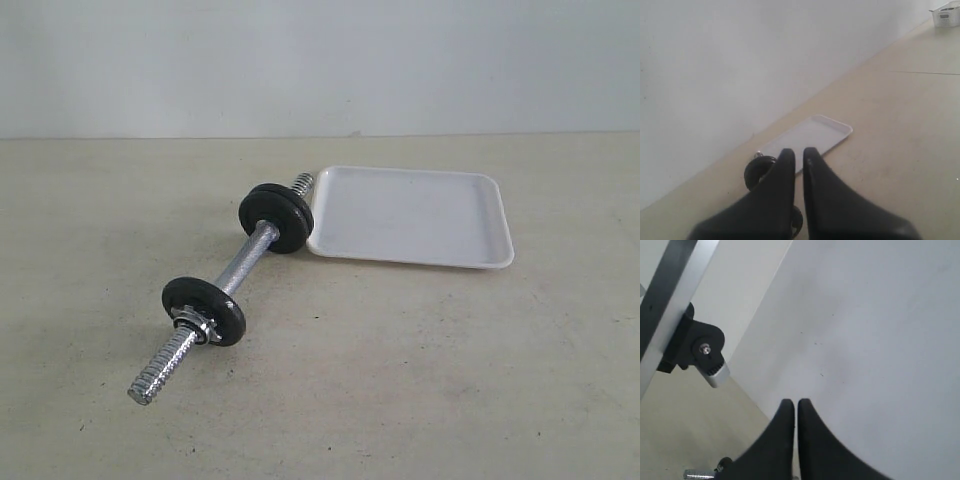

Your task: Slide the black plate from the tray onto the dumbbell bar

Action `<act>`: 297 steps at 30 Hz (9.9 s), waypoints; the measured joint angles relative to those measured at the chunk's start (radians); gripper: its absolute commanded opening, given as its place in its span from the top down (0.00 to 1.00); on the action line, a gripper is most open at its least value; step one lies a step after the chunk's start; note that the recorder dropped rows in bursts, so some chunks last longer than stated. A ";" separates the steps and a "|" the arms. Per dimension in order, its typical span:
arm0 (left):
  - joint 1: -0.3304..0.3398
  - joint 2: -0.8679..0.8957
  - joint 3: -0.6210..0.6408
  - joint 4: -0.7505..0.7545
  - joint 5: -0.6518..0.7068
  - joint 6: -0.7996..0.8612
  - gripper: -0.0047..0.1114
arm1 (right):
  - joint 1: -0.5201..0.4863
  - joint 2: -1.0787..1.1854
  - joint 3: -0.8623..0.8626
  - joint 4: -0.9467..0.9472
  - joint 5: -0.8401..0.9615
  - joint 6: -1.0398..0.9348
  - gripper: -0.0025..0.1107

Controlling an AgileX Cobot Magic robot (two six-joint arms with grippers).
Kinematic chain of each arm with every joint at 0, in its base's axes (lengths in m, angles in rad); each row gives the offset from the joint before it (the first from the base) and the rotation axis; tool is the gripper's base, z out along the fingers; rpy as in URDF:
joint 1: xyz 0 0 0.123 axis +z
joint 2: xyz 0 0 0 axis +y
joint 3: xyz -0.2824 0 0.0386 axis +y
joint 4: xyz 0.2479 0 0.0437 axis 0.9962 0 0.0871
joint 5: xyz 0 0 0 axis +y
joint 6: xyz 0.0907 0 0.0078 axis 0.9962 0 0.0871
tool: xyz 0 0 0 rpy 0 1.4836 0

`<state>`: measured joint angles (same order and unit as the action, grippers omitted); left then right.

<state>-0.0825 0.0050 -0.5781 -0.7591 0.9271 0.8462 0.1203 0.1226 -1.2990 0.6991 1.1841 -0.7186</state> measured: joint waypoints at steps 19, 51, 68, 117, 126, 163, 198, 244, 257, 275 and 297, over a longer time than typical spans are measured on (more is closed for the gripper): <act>0.150 0.000 0.237 0.028 -0.349 -0.148 0.92 | 0.000 -0.123 0.473 0.075 -0.369 -0.010 0.98; 0.171 -0.004 0.371 -0.389 -0.330 -0.076 0.92 | 0.000 -0.117 0.959 0.507 -0.949 -0.240 0.98; 0.171 -0.004 0.371 -0.393 -0.329 -0.076 0.92 | 0.019 -0.117 1.161 0.483 -0.990 -0.210 0.98; 0.171 -0.004 0.371 -0.393 -0.329 -0.076 0.92 | 0.019 -0.119 1.300 -0.974 -0.805 0.913 0.98; 0.171 -0.004 0.371 -0.393 -0.329 -0.076 0.92 | 0.019 -0.119 1.300 -0.771 -0.865 0.746 0.98; 0.171 -0.004 0.371 -0.393 -0.331 -0.076 0.92 | -0.016 -0.119 1.300 -0.745 -0.813 0.704 0.98; 0.171 -0.004 0.371 -0.391 -0.376 -0.040 0.92 | -0.019 -0.119 1.300 -0.749 -0.813 0.705 0.98; 0.171 -0.004 0.575 0.950 -0.613 -1.039 0.92 | -0.019 -0.119 1.300 -0.749 -0.813 0.709 0.98; 0.171 -0.004 0.575 0.942 -0.613 -1.039 0.92 | -0.019 -0.119 1.300 -0.749 -0.813 0.709 0.98; 0.171 -0.004 0.575 0.942 -0.615 -1.039 0.92 | -0.019 -0.119 1.300 -0.751 -0.815 0.709 0.98; 0.171 -0.004 0.575 0.940 -0.615 -1.039 0.92 | -0.019 -0.119 1.300 -0.751 -0.815 0.711 0.98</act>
<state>0.0889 0.0012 -0.0029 0.1813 0.3121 -0.1933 0.1016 0.0041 0.0005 -0.0521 0.3688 -0.0074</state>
